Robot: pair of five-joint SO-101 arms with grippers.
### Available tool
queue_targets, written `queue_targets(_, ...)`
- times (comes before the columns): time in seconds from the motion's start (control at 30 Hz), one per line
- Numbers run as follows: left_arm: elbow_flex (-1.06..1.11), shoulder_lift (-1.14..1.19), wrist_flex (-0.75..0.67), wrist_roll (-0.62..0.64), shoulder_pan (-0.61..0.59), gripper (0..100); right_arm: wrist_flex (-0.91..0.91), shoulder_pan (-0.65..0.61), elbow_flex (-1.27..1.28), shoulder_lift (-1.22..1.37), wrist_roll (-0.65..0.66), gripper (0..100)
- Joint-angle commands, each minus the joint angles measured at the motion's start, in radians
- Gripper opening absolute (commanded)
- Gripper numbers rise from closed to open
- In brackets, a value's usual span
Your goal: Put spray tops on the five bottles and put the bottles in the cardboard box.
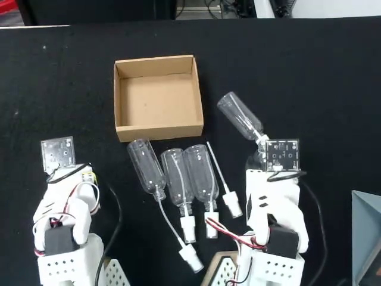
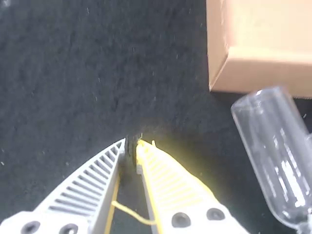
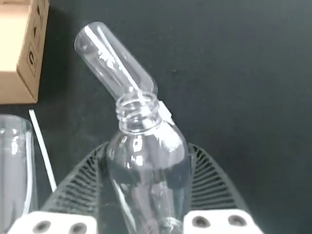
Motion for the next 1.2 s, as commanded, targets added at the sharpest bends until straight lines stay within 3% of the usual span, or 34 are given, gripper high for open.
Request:
queue_targets(0.0,-0.116,-0.008,0.011,0.005,0.036,3,-0.006,0.025,0.001,-0.097,-0.008,6.7)
queue_targets(0.2,-0.213,-0.008,0.126,0.009,0.18,3,-0.006,0.025,0.004,-0.097,-0.008,6.7)
queue_targets(0.4,-0.223,0.002,0.127,0.003,0.245,4,-0.011,0.026,0.018,-0.097,-0.008,6.7)
queue_targets(0.53,-0.226,0.003,0.129,0.011,0.303,11,-0.008,0.026,0.018,-0.096,-0.008,6.7)
queue_targets(0.9,-0.294,0.011,0.133,0.006,0.371,11,-0.014,0.081,0.019,-0.096,-0.006,6.7)
queue_targets(1.17,-0.427,0.279,0.137,0.011,0.455,11,-0.032,0.094,0.033,-0.096,-0.006,6.7)
